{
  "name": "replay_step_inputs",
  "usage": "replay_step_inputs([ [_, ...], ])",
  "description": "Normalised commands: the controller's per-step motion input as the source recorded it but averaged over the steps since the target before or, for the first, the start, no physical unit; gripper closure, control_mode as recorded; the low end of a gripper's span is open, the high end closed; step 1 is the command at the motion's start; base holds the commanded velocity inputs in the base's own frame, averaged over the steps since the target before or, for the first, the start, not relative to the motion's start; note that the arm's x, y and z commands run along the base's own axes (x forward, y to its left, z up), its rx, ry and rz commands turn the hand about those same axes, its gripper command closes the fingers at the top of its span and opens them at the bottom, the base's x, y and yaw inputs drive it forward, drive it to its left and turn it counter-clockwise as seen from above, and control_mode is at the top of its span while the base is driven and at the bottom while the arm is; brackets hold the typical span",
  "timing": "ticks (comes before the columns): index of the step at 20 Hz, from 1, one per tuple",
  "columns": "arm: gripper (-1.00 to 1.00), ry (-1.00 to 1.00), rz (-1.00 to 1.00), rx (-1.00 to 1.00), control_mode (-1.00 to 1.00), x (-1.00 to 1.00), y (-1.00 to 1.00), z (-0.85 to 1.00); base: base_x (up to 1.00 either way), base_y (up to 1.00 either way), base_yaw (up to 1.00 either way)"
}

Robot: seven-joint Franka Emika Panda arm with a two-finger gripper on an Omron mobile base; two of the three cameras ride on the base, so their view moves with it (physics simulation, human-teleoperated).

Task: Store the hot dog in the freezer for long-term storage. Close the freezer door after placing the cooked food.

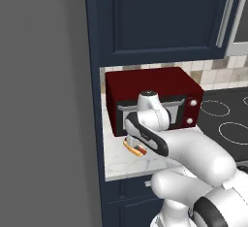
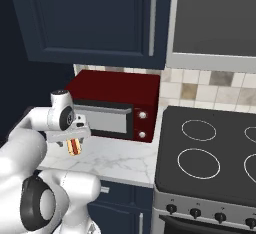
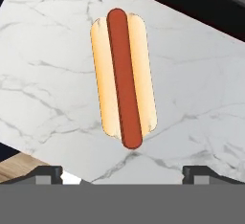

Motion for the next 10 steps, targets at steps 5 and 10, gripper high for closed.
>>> replay_step_inputs([
  [5, -1.0, 0.0, 0.0, 0.0, -1.0, 0.12, 0.0, -0.27, 0.0, 0.0, 0.0],
  [10, -1.0, 0.0, 0.02, 0.0, -1.0, 0.16, 0.0, -0.09, 0.0, 0.0, 0.0],
])
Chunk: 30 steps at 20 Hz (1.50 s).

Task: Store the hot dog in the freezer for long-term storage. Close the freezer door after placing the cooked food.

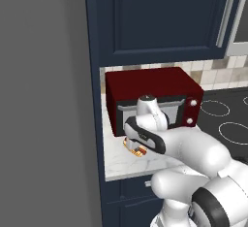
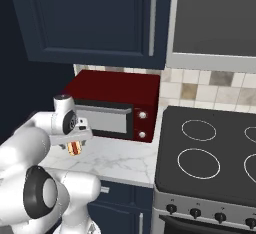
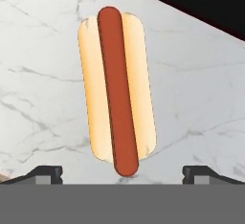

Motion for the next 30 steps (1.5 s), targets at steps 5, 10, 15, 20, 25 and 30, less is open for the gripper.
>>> replay_step_inputs([
  [5, -1.0, 0.03, 0.0, 0.0, -1.0, 0.19, 0.0, -0.19, 0.0, 0.0, 0.0],
  [10, -1.0, 0.05, 0.0, 0.0, -1.0, 0.05, 0.0, -0.25, 0.0, 0.0, 0.0],
  [15, -1.0, 0.06, 0.0, 0.0, -1.0, 0.0, 0.02, -0.3, 0.0, 0.0, 0.0],
  [20, -1.0, 0.07, 0.0, 0.0, -1.0, 0.02, 0.03, -0.29, 0.0, 0.0, 0.0],
  [25, -1.0, 0.0, 0.0, 0.0, -1.0, 0.0, 0.02, -0.12, 0.0, 0.0, 0.0],
  [30, -1.0, 0.0, 0.0, 0.0, -1.0, 0.0, 0.0, -0.09, 0.0, 0.0, 0.0],
])
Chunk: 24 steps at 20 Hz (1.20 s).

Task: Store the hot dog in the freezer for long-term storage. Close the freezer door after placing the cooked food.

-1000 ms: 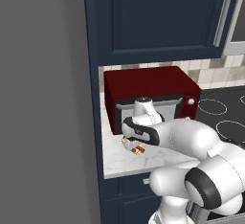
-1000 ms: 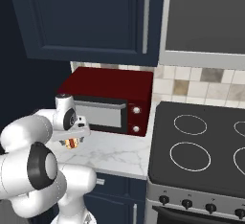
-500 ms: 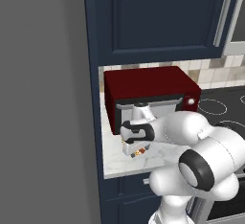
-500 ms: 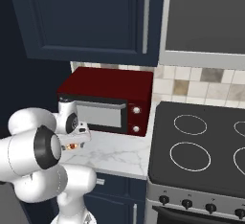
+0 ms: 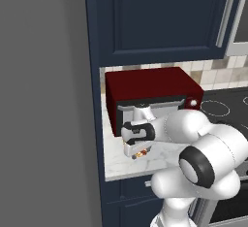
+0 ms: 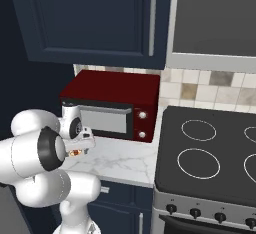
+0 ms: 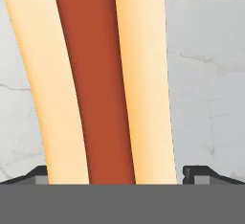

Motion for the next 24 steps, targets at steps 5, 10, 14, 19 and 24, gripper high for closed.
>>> replay_step_inputs([
  [5, 1.0, 0.0, 0.0, 0.0, -1.0, 0.0, 0.01, -0.09, 0.0, 0.0, 0.0],
  [10, 1.0, 0.0, 0.0, 0.0, -1.0, 0.01, 0.06, -0.04, 0.0, 0.0, 0.0],
  [14, 1.0, 0.0, 0.0, 0.0, -1.0, 0.0, 0.15, 0.0, 0.0, 0.0, 0.0],
  [19, 1.0, -0.02, -0.1, -0.02, -1.0, -0.48, 0.03, 0.15, 0.0, 0.0, 0.0],
  [24, 1.0, -0.05, -0.18, -0.02, -1.0, -0.92, -0.05, 0.67, 0.0, 0.0, 0.0],
])
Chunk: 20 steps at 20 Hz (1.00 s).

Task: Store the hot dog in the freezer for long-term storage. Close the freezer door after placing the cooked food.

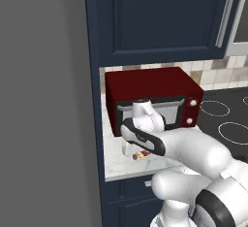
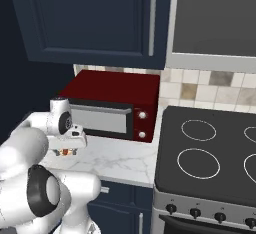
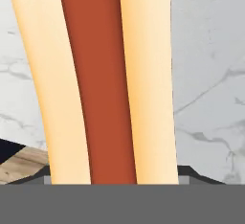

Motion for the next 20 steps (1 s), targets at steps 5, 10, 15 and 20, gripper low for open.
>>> replay_step_inputs([
  [5, 1.0, -0.01, -0.16, 0.0, -1.0, -0.75, -0.51, 0.94, 0.0, 0.0, 0.0],
  [10, 1.0, 0.0, -0.13, 0.0, -1.0, -0.63, -0.81, 0.91, 0.0, 0.0, 0.0],
  [15, 1.0, 0.0, -0.18, 0.0, -1.0, -0.53, -0.63, 0.99, 0.0, 0.0, 0.0],
  [20, 1.0, 0.03, -0.2, -0.08, -1.0, -0.25, -0.09, 0.98, 0.0, 0.0, 0.0],
])
